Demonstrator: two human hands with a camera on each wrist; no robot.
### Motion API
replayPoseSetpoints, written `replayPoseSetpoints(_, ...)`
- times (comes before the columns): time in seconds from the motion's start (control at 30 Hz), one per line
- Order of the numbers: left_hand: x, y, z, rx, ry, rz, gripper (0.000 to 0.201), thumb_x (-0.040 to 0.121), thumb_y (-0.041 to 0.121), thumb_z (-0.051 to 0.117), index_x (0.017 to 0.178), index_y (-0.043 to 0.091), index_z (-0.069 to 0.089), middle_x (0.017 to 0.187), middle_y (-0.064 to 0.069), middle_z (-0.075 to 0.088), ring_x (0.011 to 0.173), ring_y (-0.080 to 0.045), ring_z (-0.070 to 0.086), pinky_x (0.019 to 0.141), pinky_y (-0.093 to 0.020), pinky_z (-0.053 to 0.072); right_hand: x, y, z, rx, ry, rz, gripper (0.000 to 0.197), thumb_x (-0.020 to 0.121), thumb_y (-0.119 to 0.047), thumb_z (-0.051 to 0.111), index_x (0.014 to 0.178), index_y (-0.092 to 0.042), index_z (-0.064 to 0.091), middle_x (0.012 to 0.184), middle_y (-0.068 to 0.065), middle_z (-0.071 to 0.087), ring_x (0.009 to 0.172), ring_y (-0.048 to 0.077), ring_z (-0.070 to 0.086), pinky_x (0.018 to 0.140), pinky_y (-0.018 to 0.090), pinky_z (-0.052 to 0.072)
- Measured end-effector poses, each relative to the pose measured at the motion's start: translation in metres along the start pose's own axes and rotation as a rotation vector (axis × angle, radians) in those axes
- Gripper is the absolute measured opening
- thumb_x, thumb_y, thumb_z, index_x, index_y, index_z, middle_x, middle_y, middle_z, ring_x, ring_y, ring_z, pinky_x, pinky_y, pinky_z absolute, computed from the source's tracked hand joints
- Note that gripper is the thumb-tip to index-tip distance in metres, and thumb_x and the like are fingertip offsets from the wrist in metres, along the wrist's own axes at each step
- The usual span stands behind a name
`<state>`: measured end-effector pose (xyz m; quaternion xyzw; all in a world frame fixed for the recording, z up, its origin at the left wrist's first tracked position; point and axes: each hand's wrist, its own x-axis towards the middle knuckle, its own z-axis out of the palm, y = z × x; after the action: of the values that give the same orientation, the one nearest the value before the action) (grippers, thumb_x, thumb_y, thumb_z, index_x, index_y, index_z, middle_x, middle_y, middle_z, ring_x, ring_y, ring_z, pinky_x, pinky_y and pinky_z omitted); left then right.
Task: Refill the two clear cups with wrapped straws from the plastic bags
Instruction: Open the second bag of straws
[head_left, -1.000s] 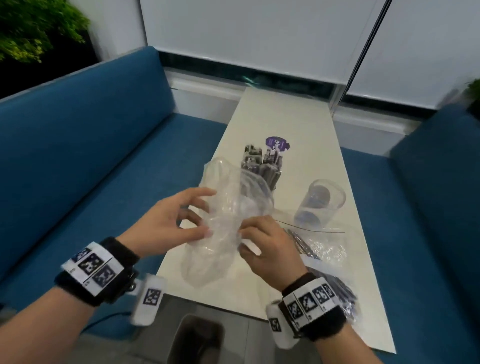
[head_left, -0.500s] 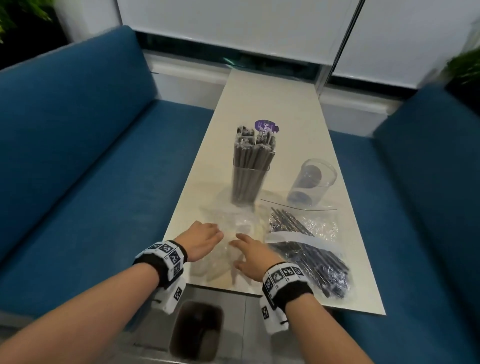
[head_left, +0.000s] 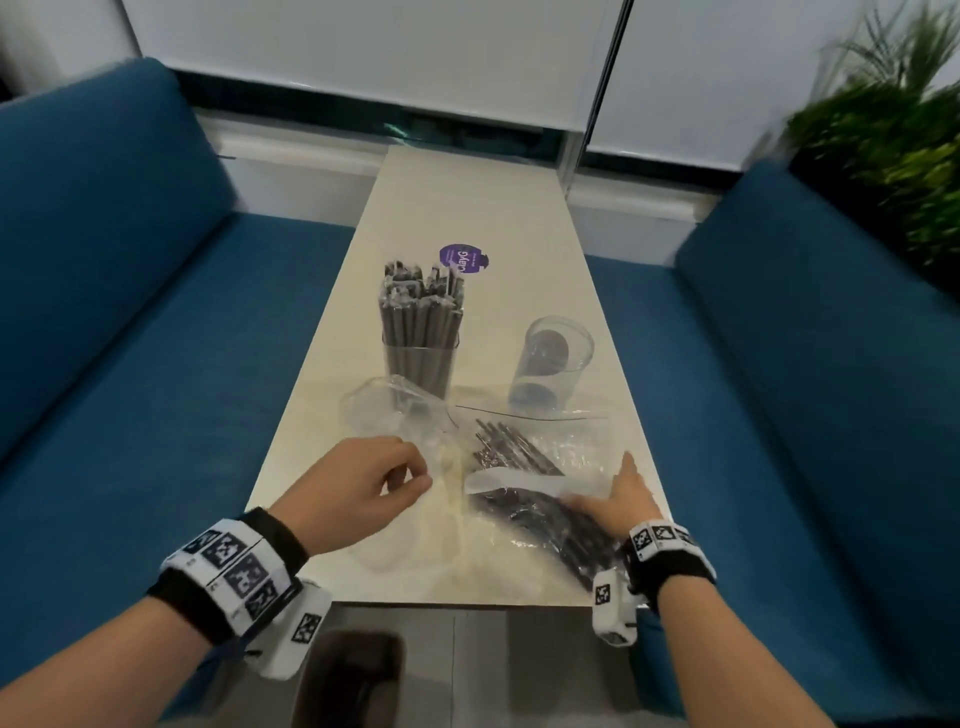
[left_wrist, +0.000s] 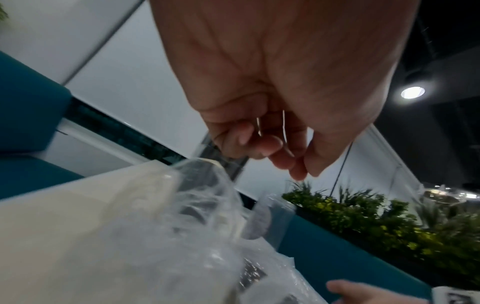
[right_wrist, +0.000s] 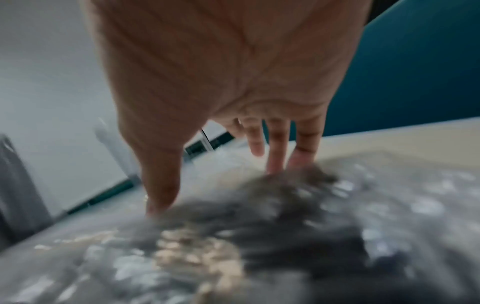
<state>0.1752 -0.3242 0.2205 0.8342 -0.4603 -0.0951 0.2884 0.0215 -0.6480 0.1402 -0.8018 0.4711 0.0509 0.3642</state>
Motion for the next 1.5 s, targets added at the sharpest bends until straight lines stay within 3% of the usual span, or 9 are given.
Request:
replayPoseSetpoints(0.13,0.024,0.040,0.046,-0.034,-0.120,-0.048,0.022,0.099,0.044,0.060,0.098,0.026,0.072,0.081,0.013,0.065,0.069,0.000,0.055,0.066,-0.011,0.041,0.011,0.026,-0.013,0.120,-0.039,-0.039,0.068,0.074,-0.030,0.090,0.129,-0.014,0.054,0.121,0.010,0.069,0.096,0.023,0.068,0.083,0.033,0.055)
replayPoseSetpoints(0.27,0.049,0.070,0.093,-0.110,-0.058,-0.298,0.040,0.095,0.060,0.055,0.117,0.027,0.063,0.097,0.012,0.065,0.078,-0.003,0.060,0.081,-0.031,0.054,-0.004,0.054,-0.044,0.184,0.078,-0.235,0.025,0.082,-0.027,0.084,0.102,-0.026,0.069,0.103,-0.003,0.071,0.102,0.021,0.067,0.077,0.030,0.044)
replayPoseSetpoints(0.43,0.079,0.106,0.119,-0.545,0.135,-0.488,0.112,0.071,0.079,0.065,0.160,0.031,0.017,0.139,0.018,0.044,0.099,-0.005,0.062,0.083,-0.026,0.050,-0.040,0.077,-0.070,0.464,0.139,-0.583,0.032,0.080,-0.009,0.086,0.088,-0.033,0.068,0.088,-0.014,0.071,0.078,0.000,0.063,0.067,0.014,0.051)
replayPoseSetpoints(0.7,0.086,0.126,0.104,-0.661,0.285,-0.226,0.015,0.092,0.031,0.075,0.107,0.031,0.074,0.100,-0.001,0.078,0.091,-0.016,0.072,0.084,-0.026,0.056,-0.026,0.105,-0.124,-0.340,-0.080,-0.788,0.031,0.093,-0.018,0.069,0.121,-0.031,0.072,0.116,-0.023,0.058,0.114,0.005,0.062,0.101,0.023,0.048)
replayPoseSetpoints(0.8,0.085,0.129,0.089,-0.644,0.138,-0.164,0.013,0.094,0.026,0.072,0.106,0.023,0.075,0.098,0.001,0.078,0.089,-0.012,0.071,0.083,-0.021,0.055,-0.027,0.089,-0.159,-0.023,0.214,-0.861,0.020,0.096,-0.024,0.072,0.115,-0.026,0.074,0.110,-0.018,0.069,0.105,0.008,0.070,0.091,0.020,0.052)
replayPoseSetpoints(1.0,0.091,0.144,0.073,-0.419,-0.051,-0.075,0.033,0.085,0.051,0.074,0.109,0.030,0.071,0.098,0.014,0.073,0.089,-0.001,0.066,0.080,-0.018,0.048,-0.073,0.011,-0.157,0.145,-0.105,-0.936,0.013,0.092,-0.040,0.073,0.105,-0.036,0.075,0.088,-0.016,0.077,0.082,0.005,0.073,0.076,0.020,0.056)
replayPoseSetpoints(1.13,0.087,0.150,0.076,-0.319,0.167,-0.224,0.070,0.077,0.055,0.081,0.136,0.033,0.049,0.122,0.018,0.057,0.089,-0.001,0.063,0.075,-0.023,0.049,-0.075,0.007,-0.147,0.275,-0.047,-0.841,0.013,0.090,-0.026,0.078,0.084,-0.032,0.068,0.083,-0.010,0.076,0.073,0.010,0.070,0.070,0.026,0.052)
replayPoseSetpoints(1.23,0.071,0.163,0.075,-0.369,0.503,-0.165,0.043,0.081,0.049,0.078,0.106,0.022,0.055,0.094,0.006,0.062,0.076,-0.010,0.061,0.062,-0.023,0.052,-0.083,0.003,-0.134,0.376,-0.045,-0.773,0.026,0.089,-0.019,0.079,0.082,-0.032,0.057,0.090,-0.004,0.077,0.074,0.020,0.069,0.071,0.038,0.056)
replayPoseSetpoints(1.5,0.074,0.191,0.061,-0.821,0.201,-0.228,0.035,0.085,0.031,0.082,0.097,0.005,0.063,0.081,-0.011,0.065,0.057,-0.020,0.067,0.057,-0.038,0.062,-0.117,-0.020,-0.098,0.343,0.010,-0.818,0.045,0.084,-0.014,0.085,0.094,-0.039,0.050,0.080,-0.018,0.079,0.073,0.004,0.075,0.072,0.018,0.057)
